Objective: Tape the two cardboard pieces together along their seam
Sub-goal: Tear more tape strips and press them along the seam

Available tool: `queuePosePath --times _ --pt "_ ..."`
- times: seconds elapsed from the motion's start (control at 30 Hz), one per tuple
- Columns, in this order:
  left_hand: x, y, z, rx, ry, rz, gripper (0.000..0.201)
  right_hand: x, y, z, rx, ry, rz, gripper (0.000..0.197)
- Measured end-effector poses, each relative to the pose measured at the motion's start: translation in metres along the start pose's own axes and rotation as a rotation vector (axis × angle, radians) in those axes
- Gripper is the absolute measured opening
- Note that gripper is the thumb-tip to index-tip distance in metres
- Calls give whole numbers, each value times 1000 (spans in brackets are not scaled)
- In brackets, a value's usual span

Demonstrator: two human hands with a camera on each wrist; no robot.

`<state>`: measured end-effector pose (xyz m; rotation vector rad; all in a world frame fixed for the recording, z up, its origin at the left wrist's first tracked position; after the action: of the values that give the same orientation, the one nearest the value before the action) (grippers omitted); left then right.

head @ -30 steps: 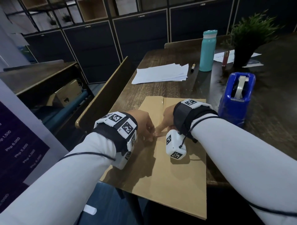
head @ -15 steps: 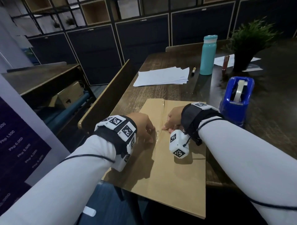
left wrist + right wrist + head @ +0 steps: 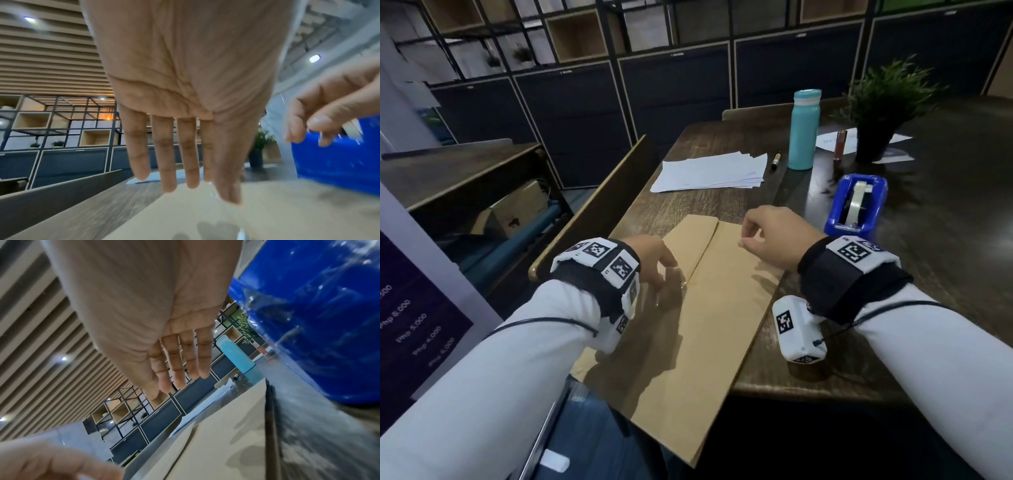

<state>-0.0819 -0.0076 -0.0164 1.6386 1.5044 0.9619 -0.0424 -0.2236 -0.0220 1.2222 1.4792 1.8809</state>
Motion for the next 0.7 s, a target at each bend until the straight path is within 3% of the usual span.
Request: queuePosePath --times 0.17,0.37,0.47,0.7 --pt "-16 32 -5 -314 -57 -148 34 -13 12 -10 -102 37 -65 20" --pt "-81 51 -1 -595 -246 -463 25 -29 32 -32 -412 92 -33 24" --pt "-112 49 13 -588 -307 -525 26 -42 41 -40 -467 26 -33 27" --pt "-164 35 31 -428 -369 -680 35 -86 45 -40 -374 -149 -82 57"
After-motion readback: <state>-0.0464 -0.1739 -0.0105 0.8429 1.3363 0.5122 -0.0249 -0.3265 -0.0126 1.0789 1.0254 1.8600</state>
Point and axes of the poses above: each hand's wrist, its own z-axis towards the middle knuckle, its own y-axis out of the back of the hand, x = y × z, the point moved 1 cm from there along z, towards the middle knuckle, and after that the axes turned 10 degrees about x, right-handed, at the moved point
